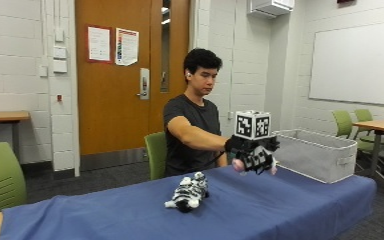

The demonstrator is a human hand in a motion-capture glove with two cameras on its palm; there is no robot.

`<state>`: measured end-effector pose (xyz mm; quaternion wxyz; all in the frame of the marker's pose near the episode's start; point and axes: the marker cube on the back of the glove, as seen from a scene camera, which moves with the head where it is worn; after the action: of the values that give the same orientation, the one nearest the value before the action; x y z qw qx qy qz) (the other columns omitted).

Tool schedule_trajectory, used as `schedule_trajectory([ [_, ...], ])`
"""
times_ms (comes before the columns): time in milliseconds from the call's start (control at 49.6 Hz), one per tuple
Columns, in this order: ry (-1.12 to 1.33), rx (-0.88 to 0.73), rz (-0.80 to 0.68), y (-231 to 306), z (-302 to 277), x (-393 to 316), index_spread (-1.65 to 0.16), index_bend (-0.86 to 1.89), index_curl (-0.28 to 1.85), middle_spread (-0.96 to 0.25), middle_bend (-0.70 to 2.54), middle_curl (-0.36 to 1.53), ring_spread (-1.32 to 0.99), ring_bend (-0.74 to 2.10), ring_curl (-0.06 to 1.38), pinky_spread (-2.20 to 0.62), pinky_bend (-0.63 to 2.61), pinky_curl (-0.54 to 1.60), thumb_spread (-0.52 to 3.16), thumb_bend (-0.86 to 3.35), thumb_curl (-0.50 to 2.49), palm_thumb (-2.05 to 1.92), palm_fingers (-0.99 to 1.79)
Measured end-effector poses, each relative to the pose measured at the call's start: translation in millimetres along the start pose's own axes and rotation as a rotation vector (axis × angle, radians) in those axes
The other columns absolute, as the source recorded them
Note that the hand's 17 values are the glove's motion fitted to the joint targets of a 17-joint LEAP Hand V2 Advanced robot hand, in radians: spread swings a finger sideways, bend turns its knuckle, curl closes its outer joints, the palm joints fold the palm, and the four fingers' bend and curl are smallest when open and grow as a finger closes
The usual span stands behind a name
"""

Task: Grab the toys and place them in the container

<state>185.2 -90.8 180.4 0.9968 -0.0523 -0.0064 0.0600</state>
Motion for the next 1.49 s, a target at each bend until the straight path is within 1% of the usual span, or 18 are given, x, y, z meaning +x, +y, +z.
schedule_trajectory([
  [242,-0.033,0.143,-0.132,2.8,-105.2,-97.2,-0.4,0.19,0.63,-0.31,1.16,0.66,-0.38,1.35,0.58,-0.47,0.95,0.48,0.72,0.19,0.8,0.66,1.19],
  [443,-0.064,0.238,-0.317,28.1,-181.3,-244.9,-0.43,0.18,0.74,-0.3,1.18,0.69,-0.37,1.39,0.58,-0.47,0.98,0.5,0.67,0.18,0.88,0.65,1.15],
  [504,-0.08,0.246,-0.42,39.6,-192.5,-288.4,-0.43,0.17,0.77,-0.3,1.19,0.7,-0.36,1.39,0.58,-0.47,0.99,0.5,0.66,0.18,0.91,0.66,1.15],
  [564,-0.07,0.258,-0.534,50.0,-198.0,-326.3,-0.44,0.17,0.8,-0.3,1.2,0.7,-0.36,1.4,0.58,-0.47,0.99,0.51,0.65,0.18,0.93,0.65,1.14],
  [685,-0.102,0.25,-0.502,63.7,-201.6,-393.8,-0.45,0.16,0.86,-0.29,1.21,0.71,-0.36,1.42,0.58,-0.47,1.0,0.51,0.63,0.18,0.98,0.65,1.12],
  [746,-0.05,0.262,-0.559,68.8,-195.7,-418.7,-0.45,0.15,0.89,-0.29,1.22,0.71,-0.36,1.43,0.58,-0.47,1.0,0.51,0.62,0.18,1.0,0.65,1.11],
  [826,-0.068,0.262,-0.707,55.8,-187.9,-407.3,-0.45,0.14,0.92,-0.29,1.22,0.72,-0.36,1.44,0.58,-0.47,1.01,0.51,0.62,0.18,1.02,0.64,1.11],
  [907,-0.151,0.23,-0.668,44.6,-182.3,-402.8,-0.45,0.13,0.95,-0.29,1.23,0.72,-0.35,1.45,0.58,-0.47,1.02,0.52,0.62,0.18,1.05,0.64,1.09],
  [1008,-0.109,0.23,-0.72,42.2,-167.0,-404.4,-0.46,0.12,0.98,-0.29,1.24,0.73,-0.35,1.46,0.58,-0.47,1.03,0.52,0.62,0.18,1.09,0.64,1.08],
  [1048,-0.058,0.221,-0.691,38.4,-160.9,-401.8,-0.46,0.12,0.99,-0.29,1.24,0.73,-0.35,1.47,0.58,-0.47,1.03,0.52,0.62,0.18,1.1,0.64,1.08],
  [1088,-0.049,0.16,-0.639,38.0,-155.9,-403.0,-0.46,0.11,1.0,-0.29,1.24,0.73,-0.35,1.47,0.58,-0.47,1.03,0.52,0.62,0.18,1.11,0.63,1.06],
  [1149,-0.103,0.027,-0.567,42.4,-151.2,-410.0,-0.45,0.07,1.0,-0.29,1.21,0.72,-0.35,1.44,0.57,-0.47,1.02,0.51,0.61,0.14,1.11,0.6,0.96],
  [1169,-0.111,-0.004,-0.559,43.1,-149.7,-410.5,-0.42,-0.11,0.93,-0.3,1.08,0.67,-0.36,1.41,0.55,-0.47,1.11,0.52,0.71,0.05,1.05,0.47,0.69],
  [1189,-0.113,-0.024,-0.558,43.2,-148.1,-409.7,-0.4,-0.15,0.91,-0.3,1.06,0.67,-0.36,1.44,0.57,-0.46,1.16,0.55,0.78,0.01,1.01,0.4,0.59],
  [1209,-0.109,-0.034,-0.558,42.7,-146.7,-407.7,-0.37,-0.22,0.86,-0.26,0.89,0.63,-0.35,1.39,0.56,-0.42,1.23,0.57,0.84,-0.05,0.96,0.31,0.12],
  [1250,-0.088,-0.032,-0.556,40.4,-144.7,-401.3,-0.31,-0.12,0.83,-0.15,0.72,0.6,-0.25,1.2,0.55,-0.33,1.33,0.63,0.86,-0.14,0.87,0.13,-0.43],
  [1371,-0.04,0.02,-0.535,39.0,-149.7,-381.7,-0.24,-0.05,0.59,0.0,0.48,0.47,-0.13,0.86,0.37,-0.18,1.29,0.52,0.91,-0.1,0.72,-0.06,-0.47],
  [1491,-0.032,0.036,-0.519,90.4,-159.7,-423.8,-0.2,0.0,0.46,0.06,0.38,0.43,-0.07,0.73,0.3,-0.11,1.21,0.47,0.94,-0.09,0.61,-0.08,-0.38],
])
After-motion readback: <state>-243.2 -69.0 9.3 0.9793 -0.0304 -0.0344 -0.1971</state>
